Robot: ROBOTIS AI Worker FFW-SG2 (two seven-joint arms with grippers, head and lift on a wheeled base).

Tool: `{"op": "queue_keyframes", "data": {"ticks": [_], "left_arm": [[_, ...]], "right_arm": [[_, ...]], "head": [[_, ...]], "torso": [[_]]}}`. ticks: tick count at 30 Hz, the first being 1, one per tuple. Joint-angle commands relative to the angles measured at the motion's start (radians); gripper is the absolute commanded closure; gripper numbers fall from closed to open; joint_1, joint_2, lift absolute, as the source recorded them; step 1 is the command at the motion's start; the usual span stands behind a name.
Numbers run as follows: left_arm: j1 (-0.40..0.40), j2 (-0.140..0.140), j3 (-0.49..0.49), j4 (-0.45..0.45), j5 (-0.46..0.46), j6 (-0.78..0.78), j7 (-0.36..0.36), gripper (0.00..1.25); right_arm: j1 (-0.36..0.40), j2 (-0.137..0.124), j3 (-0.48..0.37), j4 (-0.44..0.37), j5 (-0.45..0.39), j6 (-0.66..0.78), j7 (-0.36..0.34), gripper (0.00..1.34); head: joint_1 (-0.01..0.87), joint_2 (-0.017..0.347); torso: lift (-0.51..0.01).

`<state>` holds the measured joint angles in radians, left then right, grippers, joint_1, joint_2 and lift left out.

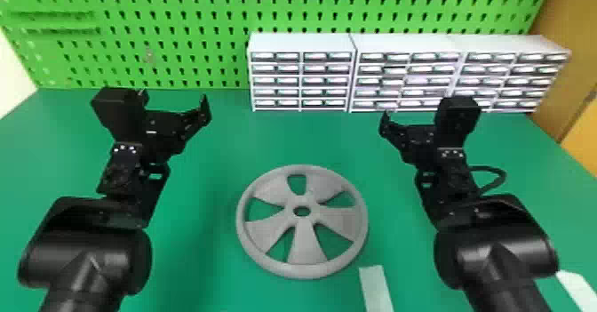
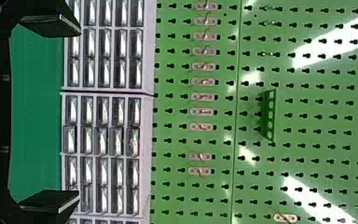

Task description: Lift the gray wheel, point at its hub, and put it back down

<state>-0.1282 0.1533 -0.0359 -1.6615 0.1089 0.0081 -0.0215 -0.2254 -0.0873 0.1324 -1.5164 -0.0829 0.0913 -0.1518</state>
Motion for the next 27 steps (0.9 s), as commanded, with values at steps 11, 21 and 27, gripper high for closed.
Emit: {"op": "queue_keyframes", "data": {"ticks": [11, 21, 27], "left_arm": [[-0.021, -0.001, 0.001, 0.002, 0.002, -0.011, -0.017, 0.08], [-0.025, 0.012, -0.007, 0.002, -0.003, -0.016, -0.031, 0.08], [-0.024, 0.015, -0.016, 0.011, -0.001, -0.017, -0.032, 0.08]], "right_arm": [[0.009, -0.014, -0.010, -0.030, -0.011, -0.004, 0.000, 0.08], [0.024, -0.020, -0.034, -0.048, -0.014, -0.004, 0.000, 0.08], [0.034, -0.022, -0.045, -0.050, -0.018, -0.002, 0.000, 0.08]], "head": [[0.692, 0.048], [0.692, 0.048], [0.692, 0.048]], "torso": [[-0.088], [-0.088], [-0.088]]}}
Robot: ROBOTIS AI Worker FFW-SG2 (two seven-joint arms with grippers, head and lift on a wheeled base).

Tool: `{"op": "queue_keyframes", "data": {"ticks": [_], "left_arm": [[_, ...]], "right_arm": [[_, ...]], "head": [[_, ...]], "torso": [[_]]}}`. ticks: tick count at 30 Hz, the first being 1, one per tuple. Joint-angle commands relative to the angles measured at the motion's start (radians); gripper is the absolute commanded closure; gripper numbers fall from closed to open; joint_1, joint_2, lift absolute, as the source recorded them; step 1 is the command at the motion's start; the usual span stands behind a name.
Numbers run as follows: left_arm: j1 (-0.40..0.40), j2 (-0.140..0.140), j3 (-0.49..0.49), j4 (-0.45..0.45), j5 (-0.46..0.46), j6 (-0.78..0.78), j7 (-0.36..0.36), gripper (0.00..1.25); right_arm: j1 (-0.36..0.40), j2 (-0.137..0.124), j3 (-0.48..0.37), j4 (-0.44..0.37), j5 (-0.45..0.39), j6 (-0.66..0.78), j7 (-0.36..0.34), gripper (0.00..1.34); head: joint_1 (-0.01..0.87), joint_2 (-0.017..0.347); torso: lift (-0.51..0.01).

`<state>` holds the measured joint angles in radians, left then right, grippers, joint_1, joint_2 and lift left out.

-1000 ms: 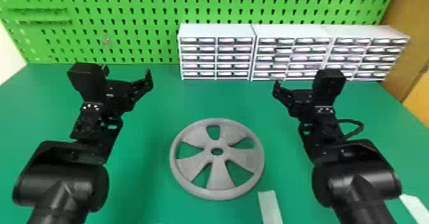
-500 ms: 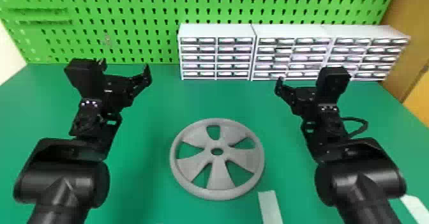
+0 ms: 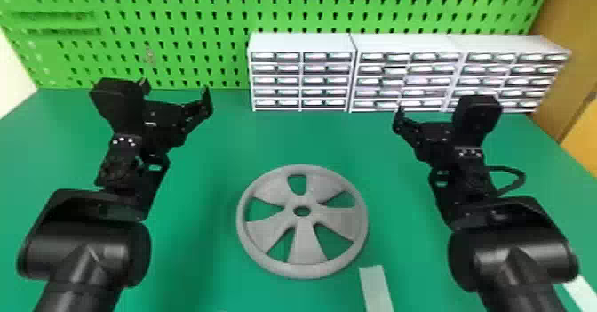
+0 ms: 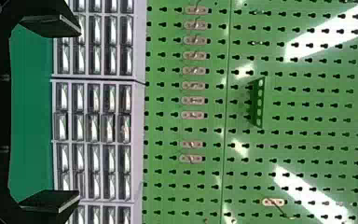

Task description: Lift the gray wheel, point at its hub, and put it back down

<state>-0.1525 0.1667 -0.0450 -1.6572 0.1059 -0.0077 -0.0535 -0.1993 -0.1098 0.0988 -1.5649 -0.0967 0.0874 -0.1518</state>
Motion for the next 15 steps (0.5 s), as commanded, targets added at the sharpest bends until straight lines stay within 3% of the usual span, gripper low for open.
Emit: {"op": "queue_keyframes", "data": {"ticks": [1, 15], "left_arm": [[0.001, 0.005, -0.010, 0.007, 0.003, -0.001, 0.000, 0.08], [-0.005, 0.013, -0.019, 0.008, 0.020, -0.001, 0.000, 0.08]], "right_arm": [[0.011, 0.005, -0.017, -0.003, -0.005, 0.002, 0.000, 0.08], [0.011, 0.007, -0.011, -0.007, -0.015, 0.002, 0.000, 0.08]], "head": [[0.692, 0.048], [0.692, 0.048]], "torso": [[-0.088], [-0.088]]}}
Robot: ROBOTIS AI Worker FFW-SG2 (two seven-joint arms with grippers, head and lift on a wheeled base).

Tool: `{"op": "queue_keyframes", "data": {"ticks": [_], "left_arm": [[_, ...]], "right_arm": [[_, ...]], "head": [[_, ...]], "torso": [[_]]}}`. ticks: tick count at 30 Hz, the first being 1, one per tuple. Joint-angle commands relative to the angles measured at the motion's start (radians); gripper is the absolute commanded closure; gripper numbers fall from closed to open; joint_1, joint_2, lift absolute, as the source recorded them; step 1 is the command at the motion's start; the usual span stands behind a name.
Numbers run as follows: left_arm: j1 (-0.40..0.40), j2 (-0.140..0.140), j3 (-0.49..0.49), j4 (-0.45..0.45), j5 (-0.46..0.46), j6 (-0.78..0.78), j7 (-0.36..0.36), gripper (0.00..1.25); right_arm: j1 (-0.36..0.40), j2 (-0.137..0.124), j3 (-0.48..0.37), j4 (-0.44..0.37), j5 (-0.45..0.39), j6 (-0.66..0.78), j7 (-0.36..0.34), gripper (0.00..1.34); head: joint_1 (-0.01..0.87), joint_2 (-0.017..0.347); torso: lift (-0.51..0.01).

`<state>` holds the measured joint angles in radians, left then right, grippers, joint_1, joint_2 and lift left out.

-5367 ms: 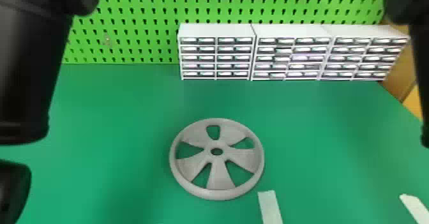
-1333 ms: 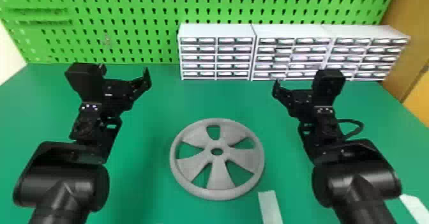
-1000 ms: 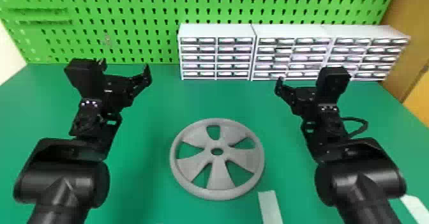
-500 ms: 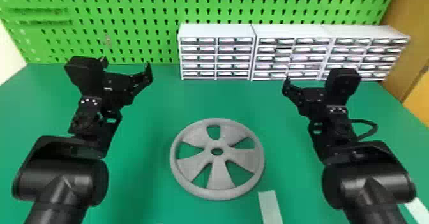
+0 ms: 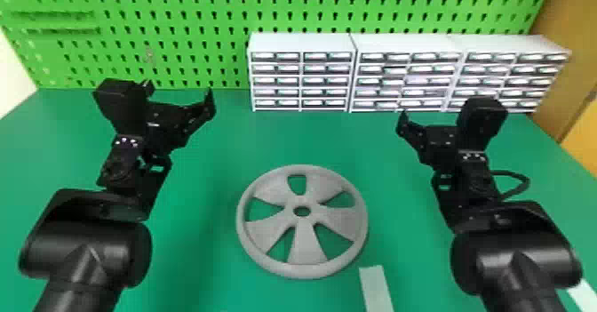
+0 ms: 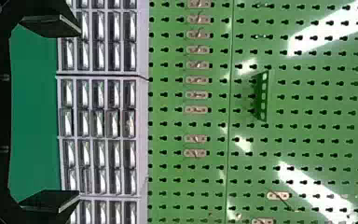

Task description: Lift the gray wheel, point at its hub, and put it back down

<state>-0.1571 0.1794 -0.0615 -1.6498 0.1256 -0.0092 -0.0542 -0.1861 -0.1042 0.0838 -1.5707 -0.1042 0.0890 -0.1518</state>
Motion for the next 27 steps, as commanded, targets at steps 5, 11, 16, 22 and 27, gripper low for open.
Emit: {"op": "queue_keyframes", "data": {"ticks": [5, 11, 16, 22, 27], "left_arm": [[-0.004, 0.000, -0.001, 0.001, 0.008, 0.000, -0.001, 0.08], [-0.018, 0.005, -0.003, 0.001, 0.017, 0.000, -0.009, 0.08], [-0.019, 0.003, -0.009, 0.001, 0.009, 0.000, -0.009, 0.08], [-0.018, 0.002, -0.015, 0.001, -0.001, -0.002, -0.009, 0.08], [-0.015, -0.005, -0.007, 0.001, -0.001, -0.005, -0.007, 0.08]], "right_arm": [[-0.006, 0.004, 0.002, -0.008, -0.008, 0.001, 0.000, 0.08], [-0.012, 0.006, 0.005, -0.006, -0.008, 0.003, 0.000, 0.08], [-0.015, 0.021, -0.003, -0.008, -0.005, 0.003, 0.000, 0.08], [-0.018, 0.015, 0.002, -0.008, -0.005, 0.003, 0.000, 0.08], [-0.021, 0.031, -0.003, -0.008, 0.005, 0.003, 0.000, 0.08]], "head": [[0.692, 0.048], [0.692, 0.048], [0.692, 0.048], [0.692, 0.048], [0.692, 0.048]], "torso": [[-0.088], [-0.088], [-0.088], [-0.088], [-0.088]]}}
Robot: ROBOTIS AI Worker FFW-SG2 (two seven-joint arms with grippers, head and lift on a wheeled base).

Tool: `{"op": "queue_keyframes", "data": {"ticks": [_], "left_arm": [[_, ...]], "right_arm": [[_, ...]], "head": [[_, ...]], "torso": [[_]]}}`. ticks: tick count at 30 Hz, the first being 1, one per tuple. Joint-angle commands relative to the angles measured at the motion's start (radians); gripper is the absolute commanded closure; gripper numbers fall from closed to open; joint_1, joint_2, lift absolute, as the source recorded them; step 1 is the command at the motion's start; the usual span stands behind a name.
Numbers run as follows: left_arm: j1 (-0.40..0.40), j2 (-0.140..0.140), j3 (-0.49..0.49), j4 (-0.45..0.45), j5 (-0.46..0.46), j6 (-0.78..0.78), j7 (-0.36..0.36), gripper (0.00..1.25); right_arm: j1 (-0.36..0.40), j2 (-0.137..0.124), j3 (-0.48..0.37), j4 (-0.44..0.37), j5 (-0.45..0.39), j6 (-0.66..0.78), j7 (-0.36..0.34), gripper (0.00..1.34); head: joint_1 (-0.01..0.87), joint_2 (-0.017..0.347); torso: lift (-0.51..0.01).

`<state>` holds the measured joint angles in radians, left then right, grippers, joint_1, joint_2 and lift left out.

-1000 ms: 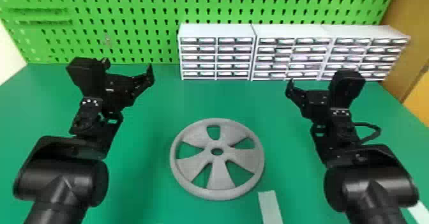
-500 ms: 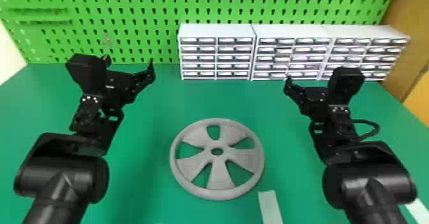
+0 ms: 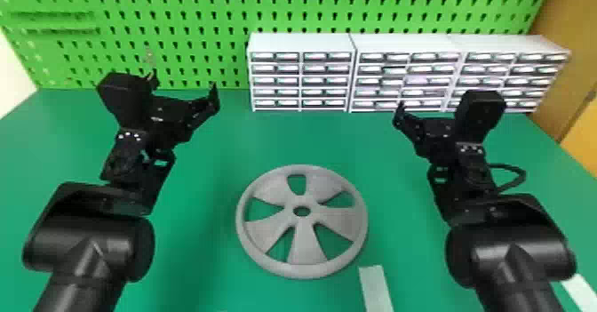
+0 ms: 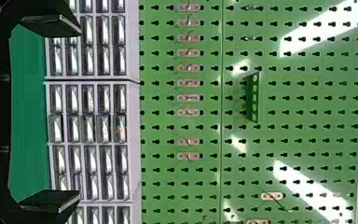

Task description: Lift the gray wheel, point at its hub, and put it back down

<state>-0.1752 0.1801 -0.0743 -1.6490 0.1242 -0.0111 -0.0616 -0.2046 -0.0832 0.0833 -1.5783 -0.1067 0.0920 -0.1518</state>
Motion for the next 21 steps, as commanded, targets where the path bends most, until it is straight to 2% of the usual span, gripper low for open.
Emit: {"op": "queue_keyframes", "data": {"ticks": [1, 21], "left_arm": [[0.003, -0.007, 0.007, 0.000, -0.003, -0.003, 0.000, 0.08], [0.010, -0.013, -0.002, 0.006, 0.000, -0.004, 0.003, 0.08]], "right_arm": [[-0.004, 0.010, 0.001, 0.000, 0.009, 0.000, 0.000, 0.08], [-0.001, 0.005, 0.013, 0.000, 0.010, 0.000, 0.000, 0.08]], "head": [[0.692, 0.048], [0.692, 0.048]], "torso": [[-0.088], [-0.088]]}}
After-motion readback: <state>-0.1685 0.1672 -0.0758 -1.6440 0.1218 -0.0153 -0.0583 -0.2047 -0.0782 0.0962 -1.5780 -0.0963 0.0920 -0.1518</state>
